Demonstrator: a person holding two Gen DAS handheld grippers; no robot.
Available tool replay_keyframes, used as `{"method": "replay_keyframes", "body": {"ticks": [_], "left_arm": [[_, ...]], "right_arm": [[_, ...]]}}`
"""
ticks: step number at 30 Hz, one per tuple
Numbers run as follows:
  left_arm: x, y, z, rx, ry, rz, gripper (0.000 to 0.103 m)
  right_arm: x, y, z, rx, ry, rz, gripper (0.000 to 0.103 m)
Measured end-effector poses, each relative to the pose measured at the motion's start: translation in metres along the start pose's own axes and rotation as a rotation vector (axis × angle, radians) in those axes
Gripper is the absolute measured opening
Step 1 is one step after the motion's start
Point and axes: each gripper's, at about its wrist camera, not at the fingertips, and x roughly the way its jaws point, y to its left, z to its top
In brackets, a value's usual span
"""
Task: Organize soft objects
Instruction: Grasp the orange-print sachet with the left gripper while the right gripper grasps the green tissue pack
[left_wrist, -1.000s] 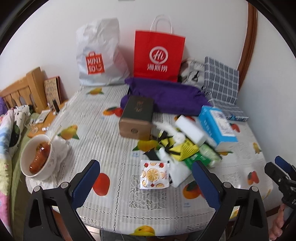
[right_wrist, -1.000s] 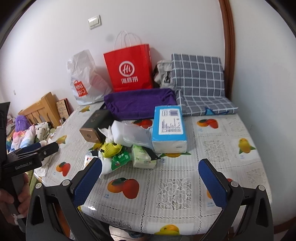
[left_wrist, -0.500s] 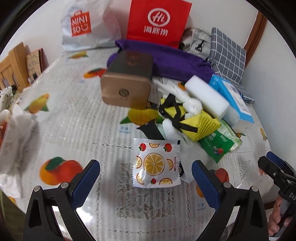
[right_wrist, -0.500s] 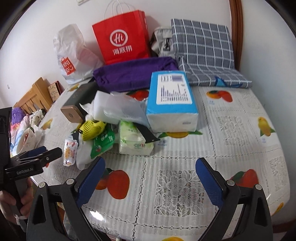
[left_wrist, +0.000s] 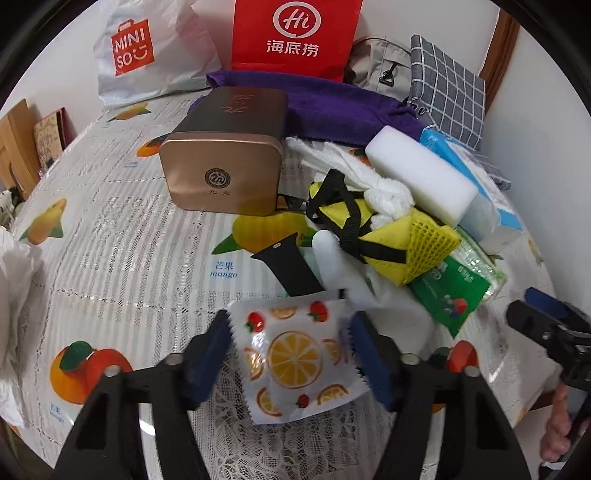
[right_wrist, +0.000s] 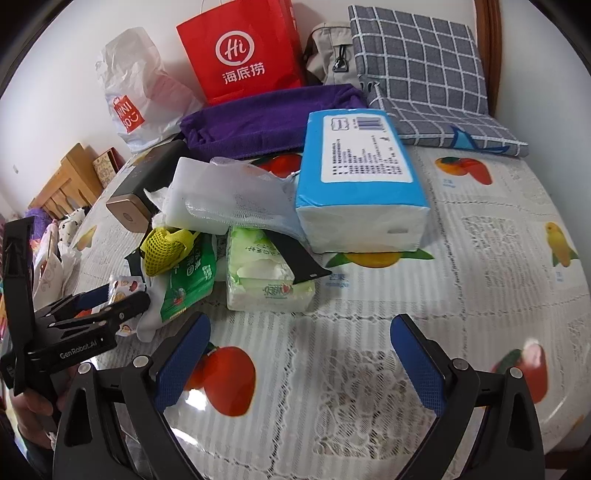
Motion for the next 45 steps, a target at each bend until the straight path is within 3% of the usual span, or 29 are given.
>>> {"method": "replay_keyframes", "body": {"ticks": [3,10,12,14,16,26,30,34,40,45], "left_arm": [[-0.002,0.008,0.001,-0.006,0.004,-0.013,0.047],[-0.005,0.023,0.002,-0.007,0.0,0.015,0.047],[-0.005,0.026,0.002,-0.015,0.001,0.005,0.047],[-0.005,0.026,0.002,-0.017,0.0,0.005,0.047],[-0.004,0.026,0.002,-0.018,-0.001,0.005,0.047],[-0.011,0.028,-0.001,-0.048,0.007,0.034,0.047],[-0.019,0.028,-0.003,-0.058,-0.002,0.045,0.047],[-0.026,0.026,-0.005,-0.065,-0.007,0.044,0.047],[-0.034,0.023,-0.007,-0.058,-0.015,0.053,0.047],[-0.033,0.023,-0.006,-0.059,-0.014,0.053,0.047]], "right_arm": [[0.005,0.002,0.004,0.002,0.001,0.017,0.094],[0.021,0.004,0.014,0.019,0.01,0.037,0.091],[0.029,0.003,0.016,0.031,0.024,0.038,0.083],[0.037,0.002,0.018,0.043,0.045,0.075,0.061],[0.039,0.005,0.019,0.027,0.044,0.097,0.052],[-0.002,0.008,-0.007,-0.122,0.073,0.019,0.051],[-0.018,-0.004,-0.032,-0.192,0.08,-0.086,0.052],[-0.02,-0.019,-0.054,-0.193,0.12,-0.061,0.055],[-0.041,-0.026,-0.054,-0.184,0.01,-0.042,0.068],[-0.041,-0.021,-0.037,-0.183,-0.06,-0.027,0.067]]}}
